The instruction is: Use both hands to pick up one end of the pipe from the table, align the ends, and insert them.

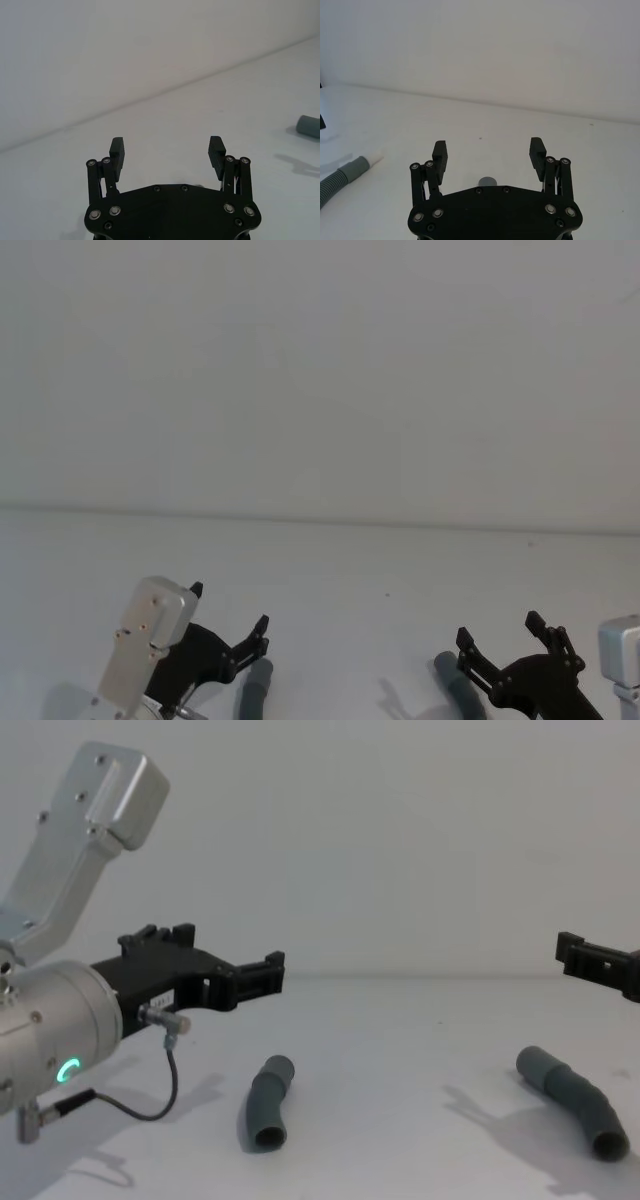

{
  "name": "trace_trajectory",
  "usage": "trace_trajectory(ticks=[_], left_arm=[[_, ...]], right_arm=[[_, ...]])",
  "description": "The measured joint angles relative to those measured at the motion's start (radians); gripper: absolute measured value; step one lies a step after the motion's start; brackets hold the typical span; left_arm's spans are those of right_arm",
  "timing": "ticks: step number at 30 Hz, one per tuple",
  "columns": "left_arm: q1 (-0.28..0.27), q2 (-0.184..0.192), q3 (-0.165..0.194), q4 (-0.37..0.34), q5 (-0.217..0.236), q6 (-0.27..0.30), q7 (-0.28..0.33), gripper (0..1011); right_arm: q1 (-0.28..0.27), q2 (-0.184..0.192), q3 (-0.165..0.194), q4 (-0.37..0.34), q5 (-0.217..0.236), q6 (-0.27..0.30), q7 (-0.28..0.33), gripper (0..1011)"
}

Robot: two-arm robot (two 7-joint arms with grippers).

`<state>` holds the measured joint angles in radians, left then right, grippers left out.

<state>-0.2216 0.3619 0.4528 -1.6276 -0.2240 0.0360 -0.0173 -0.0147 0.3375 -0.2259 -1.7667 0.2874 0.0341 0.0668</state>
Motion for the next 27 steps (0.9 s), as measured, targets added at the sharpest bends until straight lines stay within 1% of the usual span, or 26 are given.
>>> trace_trajectory(ticks=[6, 7, 9, 12, 15, 18, 22, 27], left_arm=[[0.029, -0.016, -0.003, -0.025, -0.023, 0.031, 0.002, 1001], [0.042, -0.021, -0.005, -0.037, -0.032, 0.045, 0.006, 1001], [0.052, -0.024, -0.007, -0.048, -0.037, 0.055, 0.01, 1001], [0.08, -0.031, -0.014, -0.076, -0.051, 0.083, 0.022, 1001], [0.096, -0.034, -0.02, -0.094, -0.058, 0.1, 0.03, 1002], [0.117, -0.037, -0.03, -0.118, -0.069, 0.131, 0.042, 1001], [0.134, -0.037, -0.041, -0.145, -0.075, 0.171, 0.056, 1001], [0.142, -0.035, -0.053, -0.171, -0.079, 0.22, 0.07, 1001]], right_arm=[[0.0, 0.0, 0.0, 0.0, 0.0, 0.0, 0.0, 1000], [0.0, 0.0, 0.0, 0.0, 0.0, 0.0, 0.0, 1000], [0.0, 0.0, 0.0, 0.0, 0.0, 0.0, 0.0, 1000], [0.0, 0.0, 0.0, 0.0, 0.0, 0.0, 0.0, 1000], [0.0, 0.0, 0.0, 0.0, 0.0, 0.0, 0.0, 1000], [0.0, 0.0, 0.0, 0.0, 0.0, 0.0, 0.0, 1000], [0.0, 0.0, 0.0, 0.0, 0.0, 0.0, 0.0, 1000], [0.0, 0.0, 0.0, 0.0, 0.0, 0.0, 0.0, 1000]])
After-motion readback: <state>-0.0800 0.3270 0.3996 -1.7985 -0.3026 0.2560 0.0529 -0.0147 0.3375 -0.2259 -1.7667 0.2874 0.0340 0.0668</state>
